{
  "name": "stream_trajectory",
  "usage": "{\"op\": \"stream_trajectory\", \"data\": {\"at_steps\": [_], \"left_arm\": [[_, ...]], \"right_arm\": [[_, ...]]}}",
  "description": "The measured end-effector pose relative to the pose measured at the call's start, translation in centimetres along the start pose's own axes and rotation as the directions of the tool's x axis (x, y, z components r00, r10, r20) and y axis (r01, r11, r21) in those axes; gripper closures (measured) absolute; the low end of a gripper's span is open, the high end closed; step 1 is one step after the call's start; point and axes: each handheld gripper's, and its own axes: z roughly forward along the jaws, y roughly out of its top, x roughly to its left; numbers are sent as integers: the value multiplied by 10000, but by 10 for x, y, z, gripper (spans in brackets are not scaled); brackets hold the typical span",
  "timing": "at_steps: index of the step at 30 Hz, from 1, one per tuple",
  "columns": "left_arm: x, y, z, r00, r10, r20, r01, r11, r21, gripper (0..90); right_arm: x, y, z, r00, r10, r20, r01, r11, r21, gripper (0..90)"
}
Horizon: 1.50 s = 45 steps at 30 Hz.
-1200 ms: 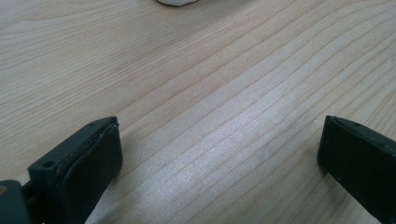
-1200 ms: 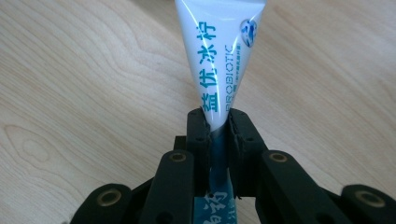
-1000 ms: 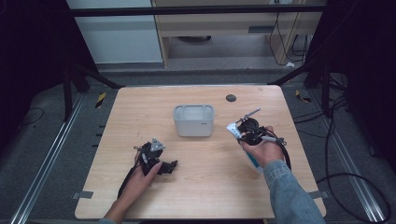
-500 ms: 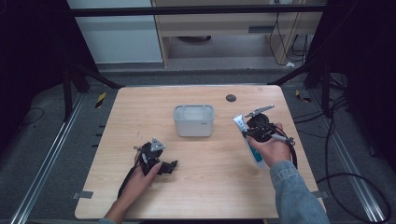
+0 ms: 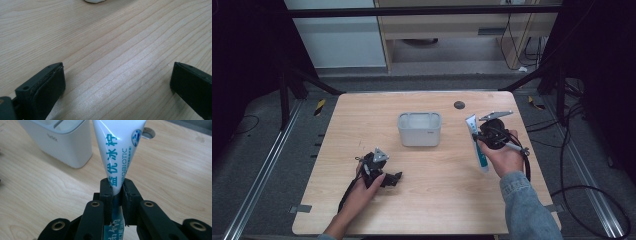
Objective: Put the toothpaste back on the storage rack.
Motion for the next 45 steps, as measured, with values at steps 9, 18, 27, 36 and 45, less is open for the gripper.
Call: {"op": "stream_trajectory", "data": {"at_steps": [9, 18, 27, 36, 45], "left_arm": [[0, 0, 0, 10000, -1, 2, 1, 10000, 1, 0], [0, 0, 0, 10000, -2, 2, 2, 10000, -1, 0], [0, 0, 0, 10000, 0, 1, 0, 10000, 3, 0], [0, 0, 0, 10000, 3, 2, -3, 10000, 8, 0], [0, 0, 0, 10000, -9, -16, 9, 10000, -23, 0]], "right_arm": [[-1, 6, -3, 9984, 483, 286, -450, 9933, -1061, 802], [7, 17, -1, 9984, 505, 255, -455, 9846, -1689, 803], [15, 29, 3, 9984, 526, 184, -473, 9739, -2218, 804], [25, 48, 0, 9990, 450, 81, -411, 9616, -2712, 804], [37, 76, -6, 9999, 31, 158, 15, 9588, -2842, 804]]}}
